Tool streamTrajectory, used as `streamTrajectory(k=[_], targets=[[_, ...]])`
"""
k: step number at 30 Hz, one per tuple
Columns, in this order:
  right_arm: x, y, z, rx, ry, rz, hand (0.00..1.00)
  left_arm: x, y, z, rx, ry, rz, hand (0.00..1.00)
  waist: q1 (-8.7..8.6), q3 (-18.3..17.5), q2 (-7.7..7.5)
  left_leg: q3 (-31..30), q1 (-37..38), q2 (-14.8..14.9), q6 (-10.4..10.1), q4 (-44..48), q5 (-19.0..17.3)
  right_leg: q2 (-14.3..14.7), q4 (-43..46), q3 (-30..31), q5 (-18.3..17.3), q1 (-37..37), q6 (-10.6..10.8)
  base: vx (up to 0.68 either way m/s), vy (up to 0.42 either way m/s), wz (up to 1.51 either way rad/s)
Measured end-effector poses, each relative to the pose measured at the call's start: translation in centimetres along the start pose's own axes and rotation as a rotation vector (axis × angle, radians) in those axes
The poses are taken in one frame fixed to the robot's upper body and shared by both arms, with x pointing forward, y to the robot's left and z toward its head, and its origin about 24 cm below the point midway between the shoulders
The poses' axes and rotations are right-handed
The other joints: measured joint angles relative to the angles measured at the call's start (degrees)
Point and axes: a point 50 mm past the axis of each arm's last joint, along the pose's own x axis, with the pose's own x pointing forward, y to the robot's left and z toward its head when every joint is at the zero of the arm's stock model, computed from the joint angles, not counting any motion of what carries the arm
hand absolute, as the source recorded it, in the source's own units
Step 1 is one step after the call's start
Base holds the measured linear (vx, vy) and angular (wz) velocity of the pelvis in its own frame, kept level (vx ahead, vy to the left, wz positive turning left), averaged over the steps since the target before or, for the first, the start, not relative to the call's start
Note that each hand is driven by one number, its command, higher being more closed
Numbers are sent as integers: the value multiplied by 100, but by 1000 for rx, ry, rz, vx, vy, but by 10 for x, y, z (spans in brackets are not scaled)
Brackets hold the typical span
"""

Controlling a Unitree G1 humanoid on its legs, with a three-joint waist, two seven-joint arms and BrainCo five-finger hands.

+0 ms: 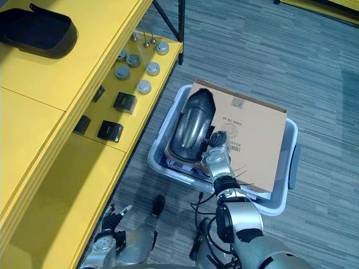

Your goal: Walk over and take plastic housings, then place them on the shelf

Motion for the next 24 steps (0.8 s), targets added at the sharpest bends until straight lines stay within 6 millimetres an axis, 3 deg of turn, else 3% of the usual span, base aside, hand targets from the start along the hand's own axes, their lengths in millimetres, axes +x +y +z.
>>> streamTrajectory(k=[10, 16, 21, 24], targets=[[0, 3, 12, 17, -36, 29, 100, 2, 6, 0, 4, 1, 9, 0, -13, 52, -94, 21, 129, -10, -8, 2, 0, 47, -96, 58, 93, 145, -31, -37, 10, -2], [-8, -11, 21, 94, -156, -26, 100, 1, 5, 1, 4, 0, 8, 0, -16, 61, -114, 75, 209, 26, -7, -21, 1, 34, -102, 118, 96, 187, -24, -6, 3, -4], [-24, -30, -1, 130, -190, -129, 100, -1, -6, 24, -33, -100, -24, 0, -90, 56, -119, 92, 250, 22, -7, -22, 1, 29, -106, 133, 94, 225, -21, 0, 0, 0], [-34, -42, -6, 128, -225, -200, 100, -6, -14, 52, -53, -226, -60, 0, -221, 49, -120, 84, 351, 12, -8, -46, -1, 23, -119, 128, 82, 325, -4, -2, 1, 1]])
